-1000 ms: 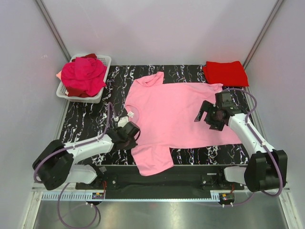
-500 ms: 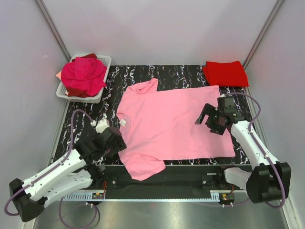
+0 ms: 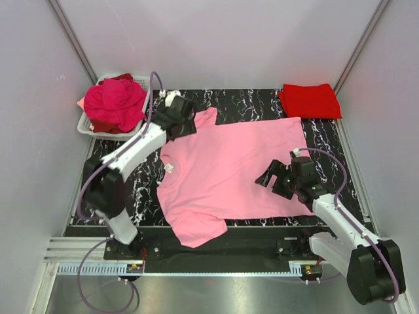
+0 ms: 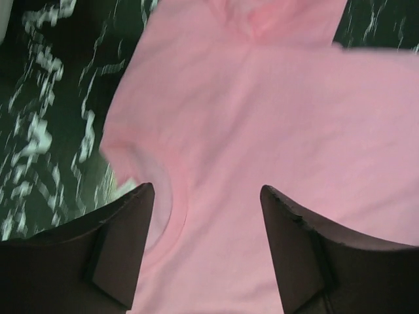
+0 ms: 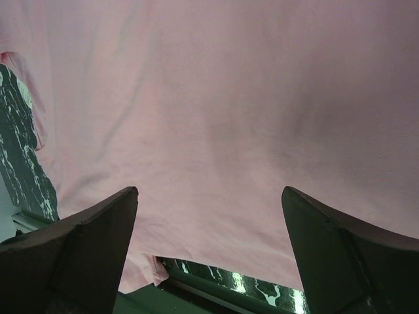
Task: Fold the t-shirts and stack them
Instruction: Flatten the tshirt out, then fold the tshirt
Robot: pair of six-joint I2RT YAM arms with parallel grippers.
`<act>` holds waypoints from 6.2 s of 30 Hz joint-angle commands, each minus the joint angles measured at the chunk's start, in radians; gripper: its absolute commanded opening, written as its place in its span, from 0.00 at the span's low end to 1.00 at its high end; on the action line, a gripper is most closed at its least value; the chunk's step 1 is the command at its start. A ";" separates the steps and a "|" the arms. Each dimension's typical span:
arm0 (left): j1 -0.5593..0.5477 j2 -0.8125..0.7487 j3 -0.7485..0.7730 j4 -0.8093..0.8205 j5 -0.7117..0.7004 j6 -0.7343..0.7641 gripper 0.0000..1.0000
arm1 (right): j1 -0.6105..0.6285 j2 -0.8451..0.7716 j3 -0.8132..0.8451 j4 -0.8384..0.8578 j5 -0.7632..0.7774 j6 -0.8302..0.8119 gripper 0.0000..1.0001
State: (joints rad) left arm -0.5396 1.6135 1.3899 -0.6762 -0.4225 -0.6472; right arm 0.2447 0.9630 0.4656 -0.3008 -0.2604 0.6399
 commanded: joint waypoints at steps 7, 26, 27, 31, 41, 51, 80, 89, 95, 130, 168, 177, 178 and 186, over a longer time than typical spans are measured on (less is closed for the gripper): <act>0.148 0.477 0.487 0.130 0.186 0.262 0.64 | 0.008 0.048 -0.015 0.201 -0.025 0.043 0.98; 0.190 0.723 0.623 0.185 0.272 0.305 0.55 | 0.008 0.146 -0.001 0.246 -0.068 0.040 0.96; 0.190 0.732 0.633 0.178 0.269 0.304 0.54 | 0.008 0.148 0.001 0.246 -0.068 0.040 0.96; 0.191 0.782 0.708 0.144 0.269 0.297 0.46 | 0.010 0.154 0.001 0.247 -0.071 0.041 0.96; 0.225 0.775 0.755 0.161 0.211 0.296 0.00 | 0.008 0.160 0.002 0.250 -0.077 0.041 0.96; 0.339 0.911 1.059 0.442 0.217 0.245 0.89 | 0.008 0.184 0.008 0.261 -0.088 0.040 0.96; -0.221 -0.702 -0.573 -0.228 0.234 -0.198 0.93 | 0.008 0.131 0.010 0.216 -0.056 0.033 0.95; -0.606 -1.049 -0.972 -0.221 0.301 -0.650 0.83 | 0.008 0.108 0.007 0.198 -0.036 0.040 0.95; -0.927 -0.907 -0.977 -0.168 0.168 -0.890 0.83 | 0.008 0.079 0.002 0.177 -0.014 0.046 0.95; -0.235 -0.756 -0.341 -0.228 -0.013 -0.158 0.00 | -0.001 -0.362 0.151 -0.811 0.553 0.684 1.00; 0.317 -0.604 -0.339 -0.051 0.384 -0.016 0.00 | -0.001 -0.126 0.004 -0.616 0.385 0.667 0.58; 0.317 -0.609 -0.338 -0.049 0.384 -0.017 0.00 | 0.007 -0.026 0.033 -0.604 0.374 0.635 0.56; 0.317 -0.609 -0.338 -0.048 0.383 -0.017 0.00 | 0.007 0.020 0.041 -0.600 0.375 0.623 0.55; 0.317 -0.601 -0.348 -0.037 0.387 -0.012 0.00 | 0.007 0.109 0.084 -0.609 0.389 0.603 0.13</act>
State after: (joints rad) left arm -0.2276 1.0183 1.0489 -0.7578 -0.0551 -0.6632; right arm 0.2489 1.0855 0.5190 -0.9070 0.0959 1.2491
